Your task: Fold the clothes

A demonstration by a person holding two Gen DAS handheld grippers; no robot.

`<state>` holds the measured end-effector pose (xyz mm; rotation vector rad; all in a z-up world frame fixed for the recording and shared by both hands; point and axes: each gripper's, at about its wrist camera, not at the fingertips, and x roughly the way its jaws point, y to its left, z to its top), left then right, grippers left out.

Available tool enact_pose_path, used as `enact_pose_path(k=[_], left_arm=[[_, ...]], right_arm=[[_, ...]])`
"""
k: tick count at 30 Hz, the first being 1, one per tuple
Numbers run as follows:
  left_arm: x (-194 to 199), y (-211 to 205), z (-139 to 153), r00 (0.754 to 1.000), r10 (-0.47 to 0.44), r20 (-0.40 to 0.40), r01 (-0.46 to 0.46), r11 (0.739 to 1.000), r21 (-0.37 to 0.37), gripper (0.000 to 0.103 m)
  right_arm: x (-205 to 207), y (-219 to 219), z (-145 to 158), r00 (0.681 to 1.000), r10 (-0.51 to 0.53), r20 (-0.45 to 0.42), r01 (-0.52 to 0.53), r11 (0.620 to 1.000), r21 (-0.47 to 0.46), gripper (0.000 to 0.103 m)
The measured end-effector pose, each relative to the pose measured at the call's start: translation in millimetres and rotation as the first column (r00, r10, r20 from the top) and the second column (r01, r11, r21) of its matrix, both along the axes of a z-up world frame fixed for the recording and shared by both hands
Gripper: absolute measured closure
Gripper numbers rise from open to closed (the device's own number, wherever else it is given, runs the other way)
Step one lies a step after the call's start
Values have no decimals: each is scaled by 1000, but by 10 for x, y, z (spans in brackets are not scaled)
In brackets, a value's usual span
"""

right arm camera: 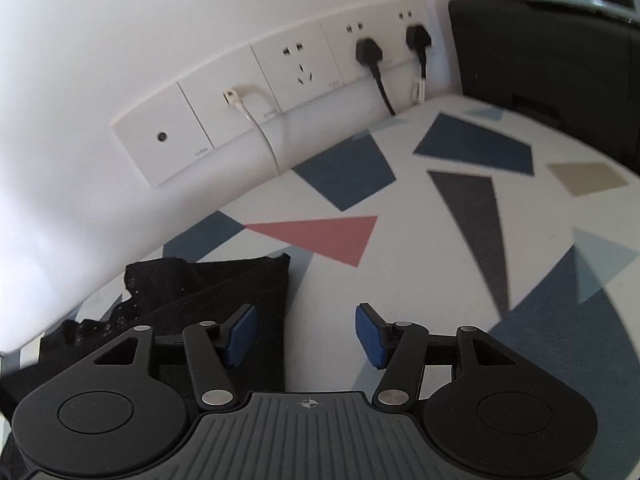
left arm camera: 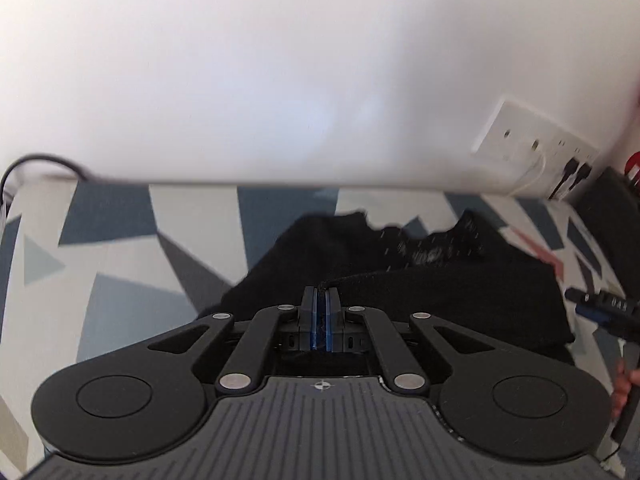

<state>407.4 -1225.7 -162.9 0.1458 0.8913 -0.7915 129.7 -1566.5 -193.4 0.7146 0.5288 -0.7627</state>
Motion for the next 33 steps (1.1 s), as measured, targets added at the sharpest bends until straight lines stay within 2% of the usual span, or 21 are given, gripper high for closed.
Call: enact_pose_path(k=[2, 4, 5, 8, 12, 16, 17, 19, 20, 21, 24, 26, 28, 31, 33], left_arm=[[-15, -39, -81, 1000, -6, -14, 6, 1000, 24, 99], [13, -58, -132, 999, 9, -52, -8, 1000, 25, 99], [44, -55, -144, 997, 24, -77, -22, 1000, 18, 99], [137, 37, -109, 982, 59, -177, -65, 998, -27, 99], [211, 178, 140, 936, 54, -348, -105, 986, -128, 99], [342, 289, 280, 871, 54, -489, -168, 967, -193, 99], [375, 297, 270, 865, 63, -498, -181, 965, -191, 99], [460, 254, 157, 867, 110, -486, -202, 969, -141, 99], [518, 233, 47, 859, 143, -491, -223, 969, -107, 99], [577, 211, -64, 851, 176, -495, -243, 967, -73, 99], [703, 154, -396, 830, 260, -494, -298, 955, 2, 98], [698, 120, -456, 837, 264, -479, -301, 953, -1, 98], [660, 81, -435, 856, 255, -450, -288, 958, -6, 98], [626, 73, -359, 865, 237, -442, -275, 961, -21, 98], [603, 91, -285, 868, 230, -440, -272, 962, -35, 98]], right_arm=[[76, -30, -45, 1000, 12, 2, -12, 1000, 21, 51], [165, -20, -59, 999, 32, -18, -33, 999, -8, 51], [209, -17, -62, 999, 46, -27, -47, 999, -18, 55], [320, -20, -63, 995, 93, -42, -95, 995, -30, 100], [356, -10, -11, 995, 77, -59, -83, 992, -96, 100], [355, -93, -37, 997, 49, -59, -53, 996, -68, 100], [358, -103, -47, 997, 42, -59, -45, 997, -60, 100], [369, -97, -50, 998, 29, -60, -33, 998, -58, 99], [377, -64, -32, 997, 23, -68, -28, 997, -77, 92], [384, -30, -14, 997, 17, -75, -24, 995, -96, 81], [418, 168, 90, 996, 41, -77, -54, 983, -177, 73], [468, 426, 189, 988, 134, -80, -151, 955, -256, 69], [534, 732, 244, 956, 274, -103, -293, 899, -326, 67], [679, 1173, 226, 858, 484, -171, -511, 776, -370, 67], [774, 1417, 183, 791, 578, -201, -606, 696, -385, 67]])
